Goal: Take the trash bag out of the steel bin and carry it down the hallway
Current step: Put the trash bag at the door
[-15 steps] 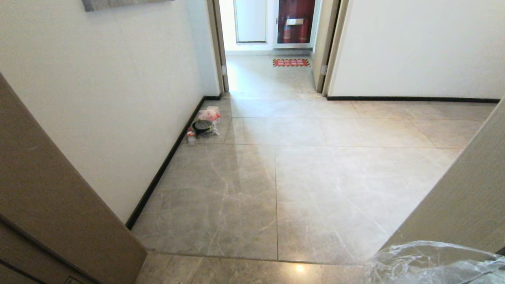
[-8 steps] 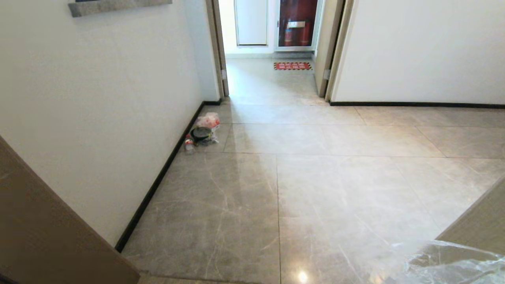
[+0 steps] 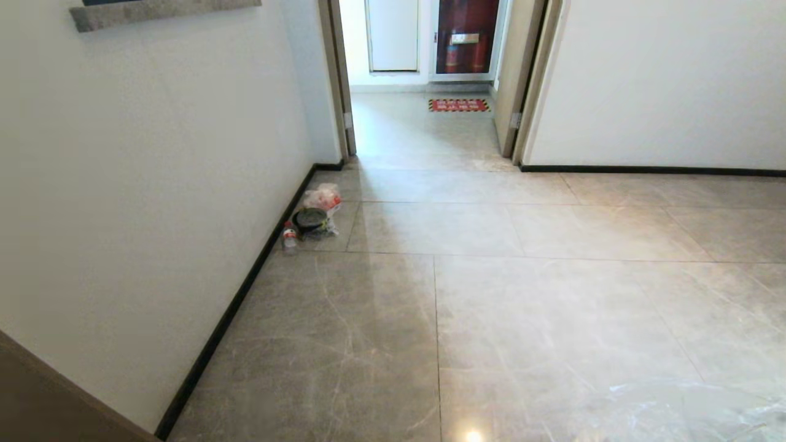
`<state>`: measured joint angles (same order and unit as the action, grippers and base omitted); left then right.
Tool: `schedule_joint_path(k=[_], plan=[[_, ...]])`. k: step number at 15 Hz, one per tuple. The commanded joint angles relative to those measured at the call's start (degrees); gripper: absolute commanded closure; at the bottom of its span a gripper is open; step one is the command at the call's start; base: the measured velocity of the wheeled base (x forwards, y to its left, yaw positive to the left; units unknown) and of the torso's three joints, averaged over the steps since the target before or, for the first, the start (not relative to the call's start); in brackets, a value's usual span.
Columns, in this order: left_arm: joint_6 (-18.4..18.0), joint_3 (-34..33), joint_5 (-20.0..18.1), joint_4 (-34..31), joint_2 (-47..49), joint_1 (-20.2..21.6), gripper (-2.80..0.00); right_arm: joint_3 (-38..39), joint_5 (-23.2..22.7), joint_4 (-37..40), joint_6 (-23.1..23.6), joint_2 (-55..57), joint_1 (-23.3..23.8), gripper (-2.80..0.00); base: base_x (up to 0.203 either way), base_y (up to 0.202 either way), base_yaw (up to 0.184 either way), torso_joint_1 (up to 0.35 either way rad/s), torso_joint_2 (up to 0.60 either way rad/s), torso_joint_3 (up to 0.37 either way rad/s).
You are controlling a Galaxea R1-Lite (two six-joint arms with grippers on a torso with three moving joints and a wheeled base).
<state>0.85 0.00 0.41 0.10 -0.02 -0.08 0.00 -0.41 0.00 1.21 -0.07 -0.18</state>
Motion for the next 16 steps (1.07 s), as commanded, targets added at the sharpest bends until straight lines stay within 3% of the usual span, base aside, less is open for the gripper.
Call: schedule_joint_path(k=[1, 16], plan=[[0.03, -0.09, 0.02, -0.01, 0.02, -0.01, 0.00, 0.16, -0.02, 0.00, 0.02, 0.07, 0.01, 0.00, 0.188, 0.000, 0.002, 0.002, 0.00, 0.002], [0.11, -0.09, 0.02, -0.01, 0.02, -0.01, 0.00, 0.17, -0.02, 0.00, 0.02, 0.07, 0.01, 0.00, 0.186, 0.000, 0.001, 0.002, 0.00, 0.002]])
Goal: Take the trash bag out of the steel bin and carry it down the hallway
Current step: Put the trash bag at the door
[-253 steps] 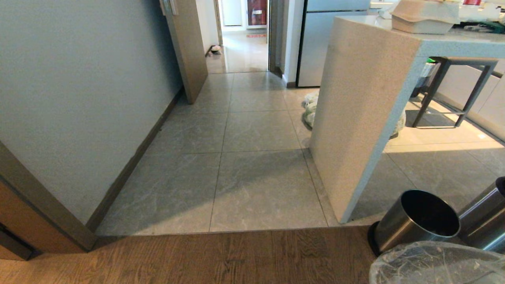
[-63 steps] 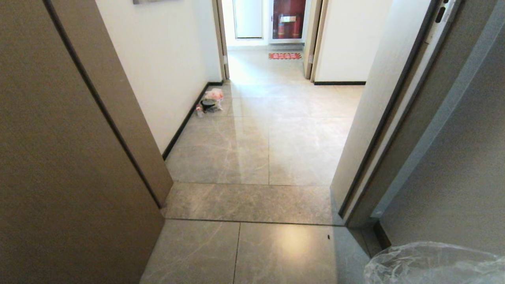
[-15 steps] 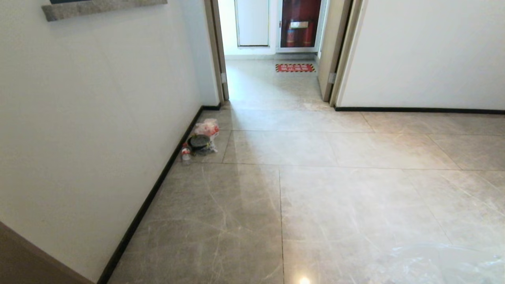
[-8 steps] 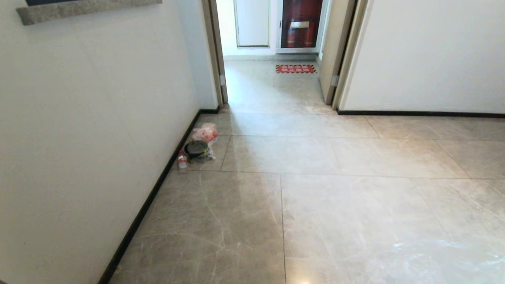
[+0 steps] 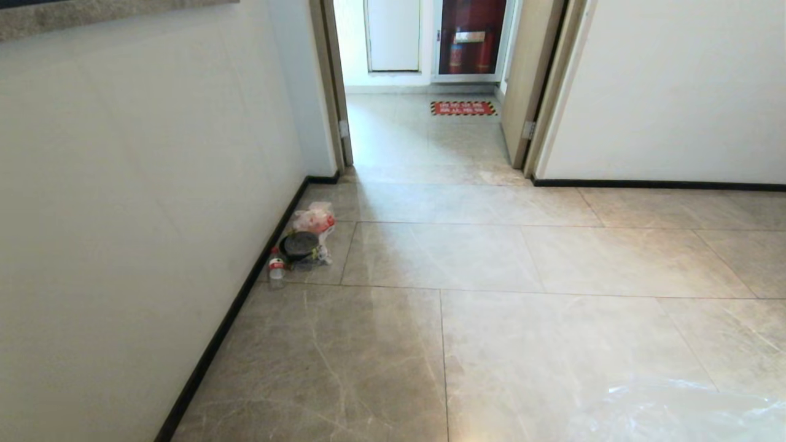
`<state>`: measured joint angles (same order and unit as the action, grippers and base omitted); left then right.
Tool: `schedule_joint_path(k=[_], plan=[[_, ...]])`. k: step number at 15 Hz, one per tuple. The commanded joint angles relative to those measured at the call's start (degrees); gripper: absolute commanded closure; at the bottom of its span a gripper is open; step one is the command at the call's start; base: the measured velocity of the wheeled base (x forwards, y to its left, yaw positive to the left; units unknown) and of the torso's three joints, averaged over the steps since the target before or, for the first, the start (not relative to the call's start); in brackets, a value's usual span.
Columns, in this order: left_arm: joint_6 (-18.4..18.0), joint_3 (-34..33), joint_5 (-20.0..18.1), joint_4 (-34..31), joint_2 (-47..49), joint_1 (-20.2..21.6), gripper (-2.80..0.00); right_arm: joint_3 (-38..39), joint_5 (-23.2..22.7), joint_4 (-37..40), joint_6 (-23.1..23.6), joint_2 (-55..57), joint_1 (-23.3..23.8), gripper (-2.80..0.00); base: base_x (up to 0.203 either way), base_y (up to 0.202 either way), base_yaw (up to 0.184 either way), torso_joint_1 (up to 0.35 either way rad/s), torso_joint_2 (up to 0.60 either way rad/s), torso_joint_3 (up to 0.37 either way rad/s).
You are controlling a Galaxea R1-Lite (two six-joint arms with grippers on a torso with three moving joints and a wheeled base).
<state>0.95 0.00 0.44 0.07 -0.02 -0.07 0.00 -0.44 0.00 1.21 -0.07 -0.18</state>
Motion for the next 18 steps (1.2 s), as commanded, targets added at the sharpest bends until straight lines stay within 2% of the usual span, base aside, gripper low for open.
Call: schedule_joint_path(k=[1, 18], plan=[[0.01, -0.09, 0.00, 0.01, 0.02, -0.01, 0.00, 0.09, 0.00, 0.00, 0.02, 0.07, 0.01, 0.00, 0.197, 0.000, 0.000, 0.005, 0.00, 0.002], [0.01, -0.09, 0.00, 0.01, 0.02, -0.01, 0.00, 0.09, 0.00, 0.00, 0.02, 0.03, 0.01, 0.00, 0.191, 0.000, 0.001, 0.002, 0.00, 0.002]])
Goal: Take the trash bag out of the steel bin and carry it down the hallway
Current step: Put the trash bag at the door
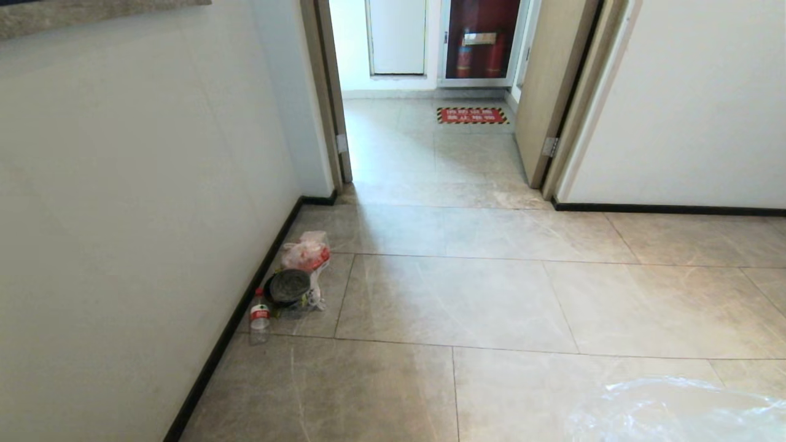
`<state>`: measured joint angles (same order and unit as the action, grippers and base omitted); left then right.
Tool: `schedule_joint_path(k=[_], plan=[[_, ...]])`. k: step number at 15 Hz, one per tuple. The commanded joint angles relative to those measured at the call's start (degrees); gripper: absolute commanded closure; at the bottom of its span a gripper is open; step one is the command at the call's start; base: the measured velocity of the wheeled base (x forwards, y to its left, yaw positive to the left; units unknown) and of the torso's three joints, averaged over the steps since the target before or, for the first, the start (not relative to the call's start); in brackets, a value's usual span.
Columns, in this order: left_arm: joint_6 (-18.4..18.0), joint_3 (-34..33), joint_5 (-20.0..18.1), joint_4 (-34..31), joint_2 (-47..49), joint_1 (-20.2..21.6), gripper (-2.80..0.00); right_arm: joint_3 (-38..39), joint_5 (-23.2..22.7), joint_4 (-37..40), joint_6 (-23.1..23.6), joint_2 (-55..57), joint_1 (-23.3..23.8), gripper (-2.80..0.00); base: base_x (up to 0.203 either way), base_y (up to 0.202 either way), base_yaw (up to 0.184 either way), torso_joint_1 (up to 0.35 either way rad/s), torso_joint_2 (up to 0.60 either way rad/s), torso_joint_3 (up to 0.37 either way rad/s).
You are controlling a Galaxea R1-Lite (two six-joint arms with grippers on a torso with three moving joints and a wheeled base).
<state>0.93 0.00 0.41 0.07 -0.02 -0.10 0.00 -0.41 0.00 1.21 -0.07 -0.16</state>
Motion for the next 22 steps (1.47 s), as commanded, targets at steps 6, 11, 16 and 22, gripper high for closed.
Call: schedule_joint_path(k=[6, 11, 16, 22], plan=[[-0.05, -0.09, 0.02, 0.01, 0.02, 0.01, 0.00, 0.09, -0.02, 0.00, 0.02, 0.07, -0.02, 0.00, 0.190, 0.000, 0.001, 0.003, 0.00, 0.002], [-0.14, -0.09, 0.02, 0.01, 0.02, 0.01, 0.00, 0.09, -0.02, 0.00, 0.19, 0.07, -0.02, 0.00, 0.183, 0.000, 0.002, 0.002, 0.00, 0.002], [-0.14, -0.09, 0.02, 0.01, 0.02, 0.01, 0.00, 0.10, -0.09, 0.16, 0.18, 0.07, -0.02, 0.00, 0.000, 0.000, 0.000, 0.000, 0.00, 0.000], [-0.14, -0.09, 0.02, 0.01, 0.02, 0.01, 0.00, 0.15, 0.15, 0.00, 0.20, 0.07, -0.02, 0.00, 0.000, 0.000, 0.000, 0.000, 0.00, 0.000]])
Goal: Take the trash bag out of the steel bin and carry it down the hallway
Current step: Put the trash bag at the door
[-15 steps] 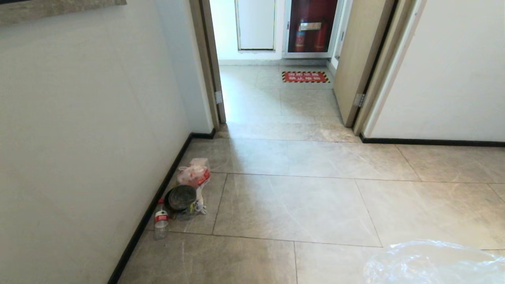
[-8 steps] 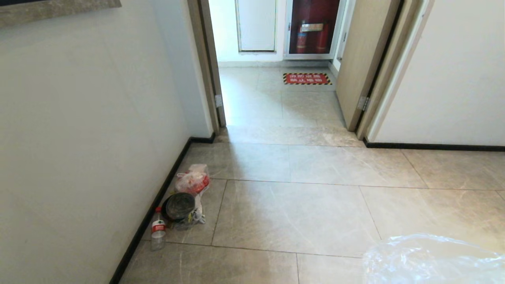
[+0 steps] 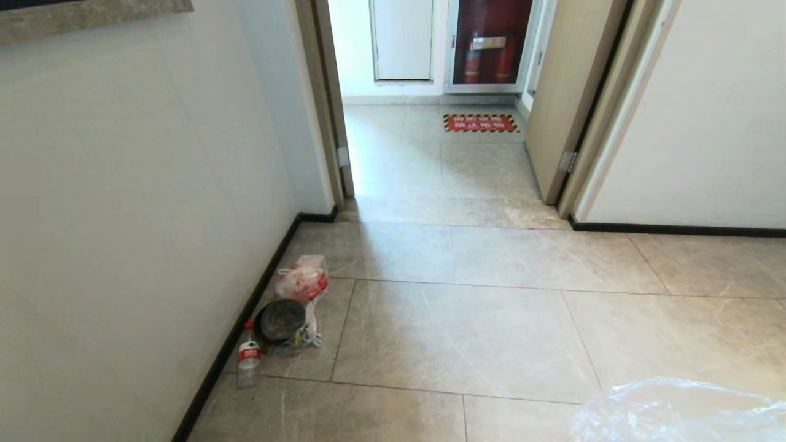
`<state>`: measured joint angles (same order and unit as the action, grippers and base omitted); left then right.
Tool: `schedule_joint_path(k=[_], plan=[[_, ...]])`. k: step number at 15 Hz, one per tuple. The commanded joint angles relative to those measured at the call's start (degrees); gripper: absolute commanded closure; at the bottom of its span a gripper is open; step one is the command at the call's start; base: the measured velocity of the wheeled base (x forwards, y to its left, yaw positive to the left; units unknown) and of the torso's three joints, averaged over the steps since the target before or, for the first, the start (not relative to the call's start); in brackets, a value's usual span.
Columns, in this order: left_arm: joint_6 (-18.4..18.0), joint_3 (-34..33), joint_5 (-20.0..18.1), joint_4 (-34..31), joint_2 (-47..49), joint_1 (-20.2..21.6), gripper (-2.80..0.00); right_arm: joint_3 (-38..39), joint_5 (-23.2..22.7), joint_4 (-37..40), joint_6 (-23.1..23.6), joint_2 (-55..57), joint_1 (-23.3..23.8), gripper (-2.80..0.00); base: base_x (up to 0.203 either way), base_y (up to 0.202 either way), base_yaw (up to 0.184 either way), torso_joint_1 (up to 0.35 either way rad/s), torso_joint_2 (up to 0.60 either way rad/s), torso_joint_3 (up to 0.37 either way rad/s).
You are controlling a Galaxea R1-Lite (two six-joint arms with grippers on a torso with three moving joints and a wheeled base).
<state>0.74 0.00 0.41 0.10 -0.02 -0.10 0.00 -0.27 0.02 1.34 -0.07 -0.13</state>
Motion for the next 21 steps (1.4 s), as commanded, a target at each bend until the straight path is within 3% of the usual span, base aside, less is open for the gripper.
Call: schedule_joint_path(k=[1, 21], plan=[[0.05, -0.09, 0.02, -0.01, 0.01, 0.01, 0.00, 0.07, 0.00, 0.15, 0.14, 0.07, -0.04, 0.00, 0.000, 0.000, 0.000, 0.000, 0.00, 0.000], [-0.22, 0.00, 0.02, -0.01, 0.02, 0.01, 0.00, 0.09, 0.00, -0.02, 0.07, 0.07, -0.04, 0.00, 0.000, -0.008, 0.165, 0.004, 0.00, 0.002]])
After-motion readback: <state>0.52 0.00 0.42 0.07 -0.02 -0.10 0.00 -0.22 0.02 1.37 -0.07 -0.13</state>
